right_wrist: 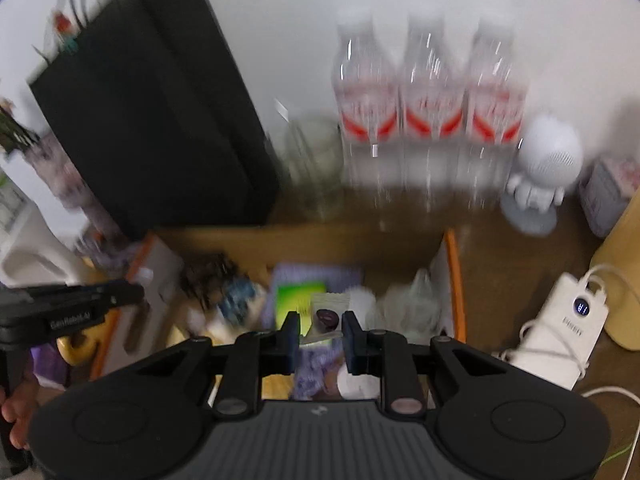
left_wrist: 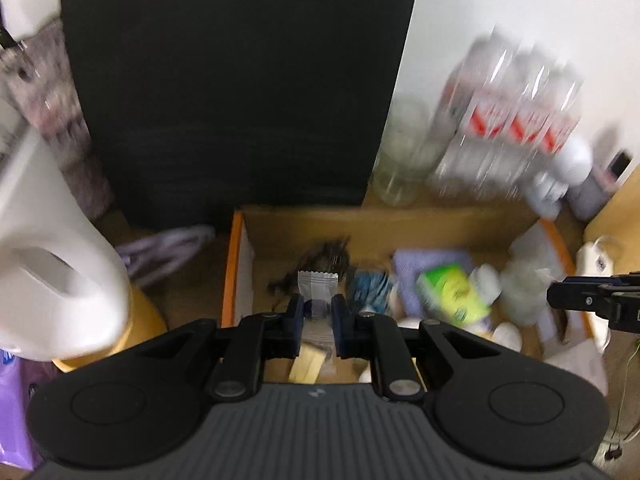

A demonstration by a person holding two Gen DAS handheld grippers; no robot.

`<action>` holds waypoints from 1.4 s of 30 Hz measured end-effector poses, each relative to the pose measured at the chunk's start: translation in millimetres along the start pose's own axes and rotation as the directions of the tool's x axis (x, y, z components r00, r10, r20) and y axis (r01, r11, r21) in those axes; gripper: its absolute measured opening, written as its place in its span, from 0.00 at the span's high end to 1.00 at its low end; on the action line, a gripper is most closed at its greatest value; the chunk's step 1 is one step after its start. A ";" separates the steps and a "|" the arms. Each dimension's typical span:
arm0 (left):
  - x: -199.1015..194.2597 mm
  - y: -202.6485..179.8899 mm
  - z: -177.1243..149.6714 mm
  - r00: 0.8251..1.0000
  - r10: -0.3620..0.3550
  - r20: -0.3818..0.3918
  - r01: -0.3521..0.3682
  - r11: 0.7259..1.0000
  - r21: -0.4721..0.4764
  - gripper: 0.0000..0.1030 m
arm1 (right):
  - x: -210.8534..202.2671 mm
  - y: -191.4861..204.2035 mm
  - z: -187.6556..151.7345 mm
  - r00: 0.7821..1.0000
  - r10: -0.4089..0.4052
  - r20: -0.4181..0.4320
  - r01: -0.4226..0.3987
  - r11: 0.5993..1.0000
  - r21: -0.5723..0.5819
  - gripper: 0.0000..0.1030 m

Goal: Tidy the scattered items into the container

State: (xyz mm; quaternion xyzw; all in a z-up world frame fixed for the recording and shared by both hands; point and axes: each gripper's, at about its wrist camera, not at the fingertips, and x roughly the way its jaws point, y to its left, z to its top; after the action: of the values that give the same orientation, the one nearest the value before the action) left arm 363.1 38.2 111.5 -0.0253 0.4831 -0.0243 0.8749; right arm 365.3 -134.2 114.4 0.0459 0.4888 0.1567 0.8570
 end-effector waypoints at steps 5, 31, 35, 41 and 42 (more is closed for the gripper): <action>23.0 -1.4 0.4 0.992 0.014 -0.125 -0.015 1.000 -0.010 0.85 | 28.4 4.8 5.5 0.989 -0.035 -0.142 0.029 0.999 -0.043 0.80; -51.0 -30.2 13.2 0.990 0.033 -0.135 -0.030 0.999 0.025 0.00 | -21.1 13.2 18.0 0.970 -0.143 -0.197 0.141 0.990 -0.022 0.23; -80.6 -33.5 9.1 0.996 0.039 -0.078 -0.039 0.999 0.009 0.00 | -54.1 21.1 15.6 0.980 -0.136 -0.144 0.132 0.991 -0.031 0.21; -103.0 -44.9 -8.4 0.997 0.065 -0.028 -0.064 0.997 0.044 0.00 | -80.7 30.4 -0.4 0.988 -0.131 -0.084 0.126 0.990 -0.059 0.17; -106.5 -46.0 -11.3 0.998 0.066 -0.017 -0.065 0.997 0.047 0.00 | -83.1 30.9 -2.5 0.989 -0.129 -0.076 0.125 0.991 -0.057 0.17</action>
State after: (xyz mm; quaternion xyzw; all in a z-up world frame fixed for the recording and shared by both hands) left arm 296.0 -0.8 198.4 0.0111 0.4910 -0.0070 0.8711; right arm 317.0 -131.2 188.6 -0.0139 0.5200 0.1162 0.8461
